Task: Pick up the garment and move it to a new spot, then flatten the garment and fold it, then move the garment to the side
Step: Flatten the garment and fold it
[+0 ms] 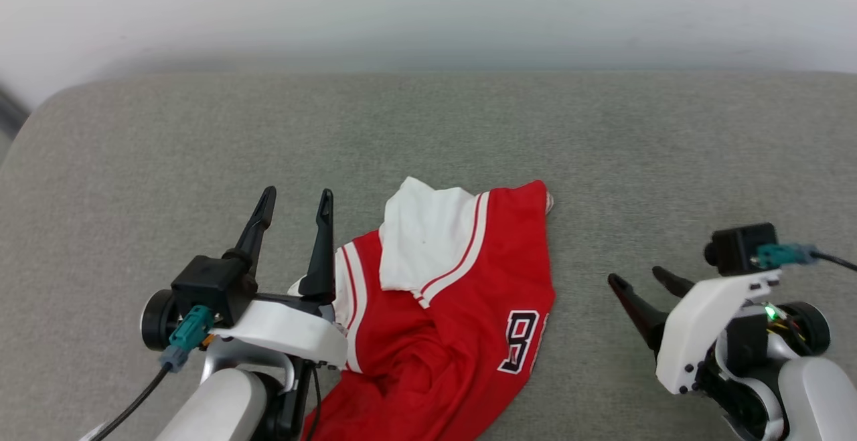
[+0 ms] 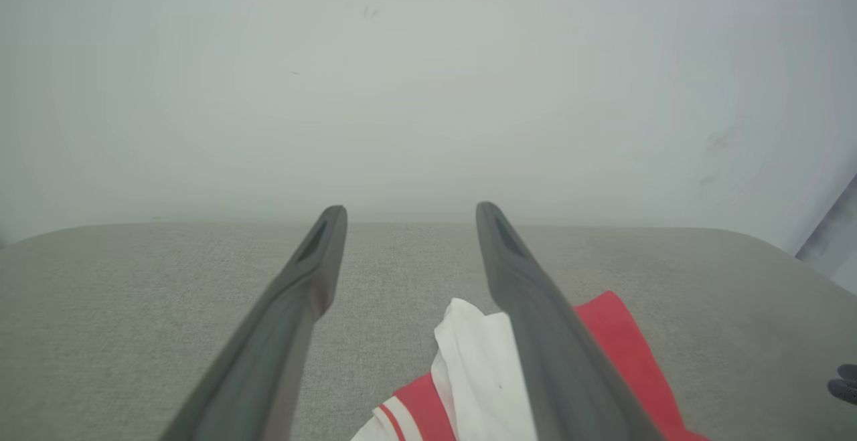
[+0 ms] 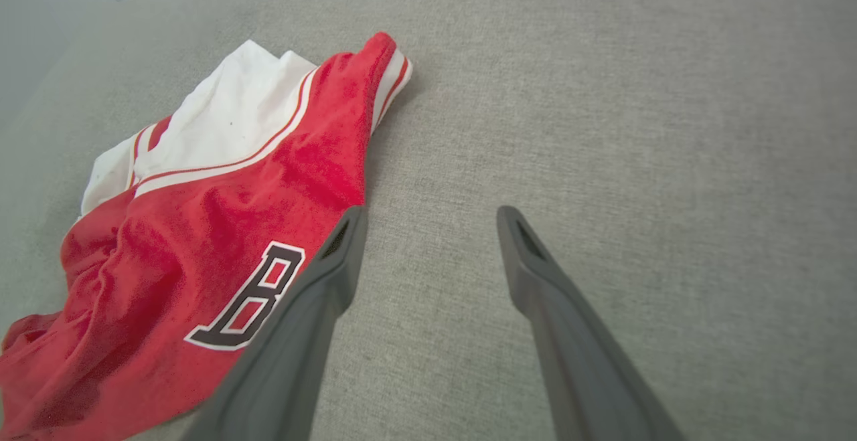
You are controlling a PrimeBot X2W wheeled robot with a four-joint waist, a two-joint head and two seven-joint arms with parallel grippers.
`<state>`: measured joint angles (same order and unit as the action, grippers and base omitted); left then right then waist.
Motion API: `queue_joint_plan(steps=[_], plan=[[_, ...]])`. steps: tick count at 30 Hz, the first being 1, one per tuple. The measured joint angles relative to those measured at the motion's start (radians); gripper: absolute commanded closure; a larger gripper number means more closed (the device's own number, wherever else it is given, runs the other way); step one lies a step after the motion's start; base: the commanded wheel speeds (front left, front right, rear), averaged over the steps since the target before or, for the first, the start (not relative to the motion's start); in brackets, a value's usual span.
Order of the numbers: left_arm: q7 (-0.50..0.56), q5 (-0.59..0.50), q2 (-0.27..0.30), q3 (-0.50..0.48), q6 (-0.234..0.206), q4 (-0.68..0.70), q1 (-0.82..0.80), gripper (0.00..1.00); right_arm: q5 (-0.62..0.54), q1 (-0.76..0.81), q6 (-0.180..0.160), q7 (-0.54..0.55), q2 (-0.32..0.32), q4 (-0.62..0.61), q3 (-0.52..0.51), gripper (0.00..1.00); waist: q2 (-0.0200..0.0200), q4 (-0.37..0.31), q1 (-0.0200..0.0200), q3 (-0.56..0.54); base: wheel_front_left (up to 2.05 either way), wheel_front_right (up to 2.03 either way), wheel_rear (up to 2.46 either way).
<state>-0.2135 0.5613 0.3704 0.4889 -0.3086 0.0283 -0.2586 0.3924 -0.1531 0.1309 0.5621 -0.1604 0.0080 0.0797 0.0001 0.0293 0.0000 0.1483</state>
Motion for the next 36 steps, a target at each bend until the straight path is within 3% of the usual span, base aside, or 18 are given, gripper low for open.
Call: queue_joint_plan(steps=[8,17,19,20,27,36], plan=[[-0.01,-0.016,-0.023,0.022,0.001,0.016,-0.024,0.0,0.072,-0.139,0.0,0.239,-0.071,0.089,0.183,0.0,0.0,0.069,0.0,0.059,0.0,0.0,0.0],[-0.02,-0.02,-0.038,0.03,0.011,-0.004,-0.038,0.0,0.127,-0.257,0.0,0.293,-0.114,0.219,0.337,0.0,0.0,0.115,0.0,0.12,0.0,0.0,0.0],[-0.023,-0.02,-0.039,0.029,0.014,-0.009,-0.038,0.0,0.14,-0.271,0.0,0.303,-0.122,0.234,0.353,0.7,0.0,0.118,0.0,0.125,0.0,0.0,0.0],[-0.024,-0.02,-0.039,0.03,0.014,-0.011,-0.038,0.0,0.147,-0.276,0.0,0.304,-0.125,0.239,0.358,1.0,0.0,0.119,0.0,0.125,0.0,0.0,0.0],[-0.029,-0.02,-0.036,0.022,0.012,-0.019,-0.035,0.0,0.16,-0.262,0.001,0.218,-0.158,0.195,0.354,1.0,0.0,0.098,0.0001,0.113,0.0,0.0,0.0],[-0.028,-0.009,-0.014,0.01,-0.004,-0.01,0.003,0.0,0.097,-0.044,0.0,0.177,-0.189,0.051,0.091,1.0,0.0,0.046,0.0,0.072,0.0,0.0,0.0]])
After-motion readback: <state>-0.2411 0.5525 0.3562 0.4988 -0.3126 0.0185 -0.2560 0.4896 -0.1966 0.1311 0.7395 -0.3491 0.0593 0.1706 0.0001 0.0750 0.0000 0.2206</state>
